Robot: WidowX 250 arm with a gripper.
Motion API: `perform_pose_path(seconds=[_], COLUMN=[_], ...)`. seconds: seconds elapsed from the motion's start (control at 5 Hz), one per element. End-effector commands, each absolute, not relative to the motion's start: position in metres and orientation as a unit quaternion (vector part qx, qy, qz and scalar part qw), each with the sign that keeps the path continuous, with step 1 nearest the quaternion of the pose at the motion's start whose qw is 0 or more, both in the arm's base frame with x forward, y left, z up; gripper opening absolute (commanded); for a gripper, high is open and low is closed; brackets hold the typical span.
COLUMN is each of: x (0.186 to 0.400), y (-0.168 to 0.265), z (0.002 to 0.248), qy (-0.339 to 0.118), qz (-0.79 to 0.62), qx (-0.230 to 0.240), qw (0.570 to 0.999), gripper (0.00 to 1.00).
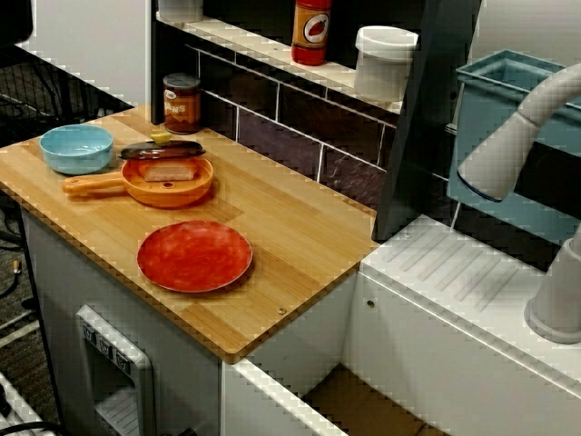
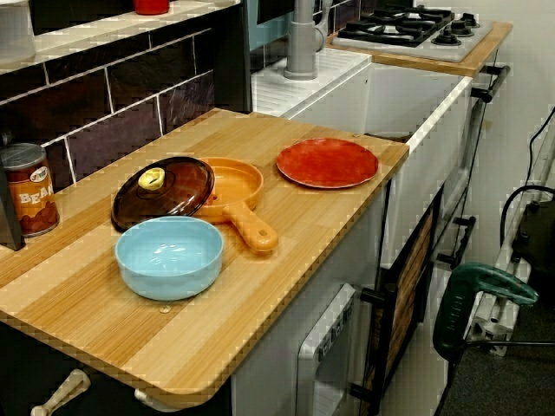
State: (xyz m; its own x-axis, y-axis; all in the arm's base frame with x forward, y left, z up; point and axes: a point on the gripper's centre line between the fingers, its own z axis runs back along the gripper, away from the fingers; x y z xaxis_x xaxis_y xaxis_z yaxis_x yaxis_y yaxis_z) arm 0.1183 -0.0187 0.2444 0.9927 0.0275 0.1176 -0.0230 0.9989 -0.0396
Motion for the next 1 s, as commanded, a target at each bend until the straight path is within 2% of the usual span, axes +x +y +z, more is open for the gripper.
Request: perform_pose_path(seconds=[0.0,0.2,0.8], x=[0.118,0.153,0.247], y=[-0.019,0.000,0.082], z=[0.244,0.230,0.200], qy=[-0.059,-0.055,-0.073], qz=[0.013,0.043,0.126], qx=[-0.019,-0.019,-0.088], qw=[0.998,0.997,0.985], gripper=[1.00,1.00,1.00])
